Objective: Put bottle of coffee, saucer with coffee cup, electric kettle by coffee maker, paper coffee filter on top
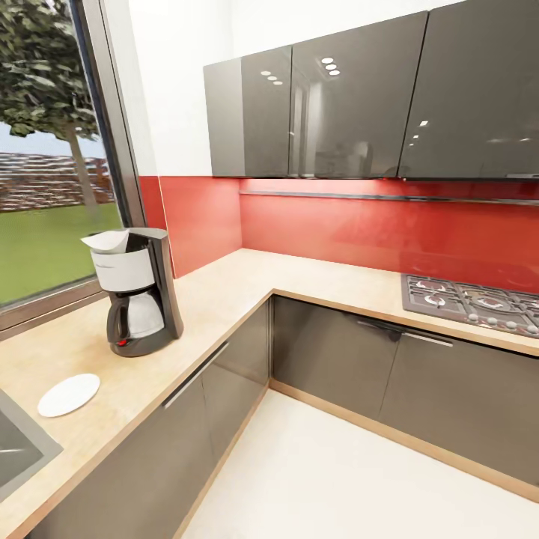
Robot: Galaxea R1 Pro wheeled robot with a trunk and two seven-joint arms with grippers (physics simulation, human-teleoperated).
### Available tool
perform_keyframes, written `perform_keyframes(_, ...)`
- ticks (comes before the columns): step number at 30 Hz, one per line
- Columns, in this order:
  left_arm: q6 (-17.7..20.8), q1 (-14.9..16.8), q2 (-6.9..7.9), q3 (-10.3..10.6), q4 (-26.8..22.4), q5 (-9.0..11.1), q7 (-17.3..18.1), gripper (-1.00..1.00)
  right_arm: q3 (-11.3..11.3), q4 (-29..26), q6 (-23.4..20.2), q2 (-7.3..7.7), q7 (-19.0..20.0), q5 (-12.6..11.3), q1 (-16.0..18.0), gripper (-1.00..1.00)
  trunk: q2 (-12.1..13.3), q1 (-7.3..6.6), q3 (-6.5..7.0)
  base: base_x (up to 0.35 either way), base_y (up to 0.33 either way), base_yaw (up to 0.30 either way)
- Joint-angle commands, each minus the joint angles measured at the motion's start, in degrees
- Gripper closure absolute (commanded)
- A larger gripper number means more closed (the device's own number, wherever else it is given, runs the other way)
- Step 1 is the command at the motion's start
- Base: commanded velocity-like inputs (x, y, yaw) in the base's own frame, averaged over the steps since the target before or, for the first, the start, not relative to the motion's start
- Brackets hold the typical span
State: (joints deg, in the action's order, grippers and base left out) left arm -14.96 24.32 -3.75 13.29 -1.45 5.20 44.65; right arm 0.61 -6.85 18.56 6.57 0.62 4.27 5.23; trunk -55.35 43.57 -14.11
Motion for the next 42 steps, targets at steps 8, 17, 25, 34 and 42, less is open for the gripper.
perform_keyframes(8,-0.41,-6.41,2.98,0.34,0.05,11.08,0.22,-1.00,0.01,0.09,0.16,0.06,0.00,0.39,0.04,-1.00,-0.05,0.01,-0.07,0.000,0.000,0.000)
perform_keyframes(17,-0.34,-9.22,3.59,0.35,0.05,12.58,-0.06,-1.00,0.01,0.09,0.02,0.78,-0.08,0.38,0.04,-1.00,-0.05,0.01,-0.07,0.000,0.000,0.000)
perform_keyframes(25,-0.33,-9.37,3.57,0.34,0.04,12.72,-0.09,-1.00,0.01,0.01,0.07,0.90,0.03,0.32,0.04,-1.00,-0.05,0.01,-0.07,0.000,0.000,0.000)
perform_keyframes(34,-0.31,-9.37,3.60,0.33,0.04,12.73,-0.09,-1.00,0.00,0.00,0.15,0.81,0.00,0.30,0.04,-1.00,-0.05,0.01,-0.07,0.000,0.000,0.173)
perform_keyframes(42,-0.24,-9.49,4.54,-2.99,0.04,12.73,-0.54,-1.00,-0.04,0.00,0.16,0.81,0.00,0.30,0.04,-1.00,-0.05,0.01,-0.07,0.000,0.000,0.263)
